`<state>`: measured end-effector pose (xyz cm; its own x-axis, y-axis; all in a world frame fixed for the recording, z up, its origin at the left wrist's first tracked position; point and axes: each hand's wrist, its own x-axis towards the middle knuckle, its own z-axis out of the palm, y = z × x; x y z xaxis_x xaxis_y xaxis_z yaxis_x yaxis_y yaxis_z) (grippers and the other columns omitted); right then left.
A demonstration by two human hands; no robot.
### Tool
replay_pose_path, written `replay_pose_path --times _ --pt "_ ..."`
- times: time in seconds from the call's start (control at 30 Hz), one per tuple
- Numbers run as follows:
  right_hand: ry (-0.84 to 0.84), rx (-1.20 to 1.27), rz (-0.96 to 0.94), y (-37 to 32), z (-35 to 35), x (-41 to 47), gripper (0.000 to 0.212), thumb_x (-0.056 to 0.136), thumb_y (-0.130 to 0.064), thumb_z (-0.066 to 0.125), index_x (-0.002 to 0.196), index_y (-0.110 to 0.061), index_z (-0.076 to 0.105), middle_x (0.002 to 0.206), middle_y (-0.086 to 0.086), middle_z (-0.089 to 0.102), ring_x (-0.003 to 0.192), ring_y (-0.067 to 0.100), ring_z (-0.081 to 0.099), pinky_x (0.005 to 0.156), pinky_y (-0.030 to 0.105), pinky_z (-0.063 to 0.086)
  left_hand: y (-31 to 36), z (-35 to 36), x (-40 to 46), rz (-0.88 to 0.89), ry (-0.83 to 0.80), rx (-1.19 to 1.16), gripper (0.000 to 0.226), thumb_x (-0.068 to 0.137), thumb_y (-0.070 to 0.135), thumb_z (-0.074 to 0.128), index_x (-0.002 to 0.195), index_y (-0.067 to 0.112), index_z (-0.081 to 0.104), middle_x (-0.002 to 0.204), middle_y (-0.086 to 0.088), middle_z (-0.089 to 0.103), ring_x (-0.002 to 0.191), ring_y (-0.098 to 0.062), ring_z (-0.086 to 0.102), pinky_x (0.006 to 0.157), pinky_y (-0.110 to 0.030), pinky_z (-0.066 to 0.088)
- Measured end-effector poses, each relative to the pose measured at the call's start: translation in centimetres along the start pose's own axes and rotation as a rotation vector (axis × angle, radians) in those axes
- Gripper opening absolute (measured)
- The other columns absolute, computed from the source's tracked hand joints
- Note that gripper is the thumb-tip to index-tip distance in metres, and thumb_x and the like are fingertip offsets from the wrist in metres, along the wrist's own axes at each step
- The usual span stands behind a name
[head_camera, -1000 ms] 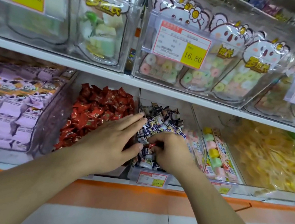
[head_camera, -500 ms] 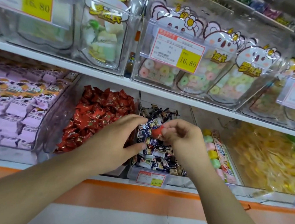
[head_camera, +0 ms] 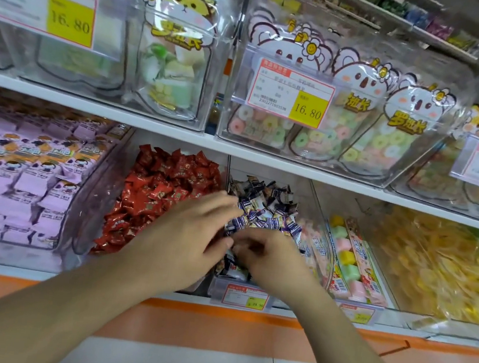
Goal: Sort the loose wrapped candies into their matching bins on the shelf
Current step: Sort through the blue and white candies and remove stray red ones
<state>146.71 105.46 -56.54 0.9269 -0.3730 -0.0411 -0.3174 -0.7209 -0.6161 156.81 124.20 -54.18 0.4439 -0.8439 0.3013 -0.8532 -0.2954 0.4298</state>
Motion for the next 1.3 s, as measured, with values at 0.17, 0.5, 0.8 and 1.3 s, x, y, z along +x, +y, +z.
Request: replay_pose_path --times 0.17,0.5,0.8,1.3 --pt "0.032 -0.215 0.014 1.3 -0.1 1.0 0.036 0.093 -0.021 0.070 0.127 -0.032 0.069 0.111 -0.011 0.074 0.094 0.007 0.066 0.078 0.005 0.045 -0.9 1.7 0.4 0.064 -0.124 0.063 0.063 0.106 0.053 0.040 0.162 0.030 0.022 0.169 0.019 0.008 0.153 0.005 -0.012 0.121 -0.020 -0.006" --pt "0.205 -0.193 0.097 1.4 -1.4 1.6 0.030 0.096 -0.014 0.069 0.123 -0.028 0.071 0.116 -0.004 0.072 0.092 0.010 0.064 0.079 0.012 0.046 -1.8 1.5 0.5 0.080 -0.137 -0.001 0.061 0.103 0.054 0.046 0.159 0.035 0.029 0.165 0.025 0.014 0.150 0.012 -0.011 0.121 -0.018 -0.005" --pt "0.030 0.037 -0.040 0.4 -0.9 0.5 0.037 0.090 0.003 0.059 0.098 -0.026 0.080 0.088 -0.011 0.076 0.085 -0.001 0.070 0.077 0.015 0.057 -1.9 1.9 0.4 0.071 -0.115 -0.037 0.056 0.103 0.051 0.049 0.155 0.032 0.038 0.163 0.024 0.021 0.150 0.012 -0.008 0.126 -0.028 0.010" --pt "0.079 -0.273 0.121 1.8 -0.3 1.4 0.027 0.091 -0.009 0.071 0.106 -0.030 0.079 0.099 -0.008 0.075 0.087 0.008 0.065 0.077 0.016 0.048 -2.1 2.3 0.5 0.082 -0.091 -0.038 0.054 0.103 0.048 0.051 0.153 0.030 0.041 0.162 0.022 0.025 0.152 0.009 -0.004 0.124 -0.023 0.008"
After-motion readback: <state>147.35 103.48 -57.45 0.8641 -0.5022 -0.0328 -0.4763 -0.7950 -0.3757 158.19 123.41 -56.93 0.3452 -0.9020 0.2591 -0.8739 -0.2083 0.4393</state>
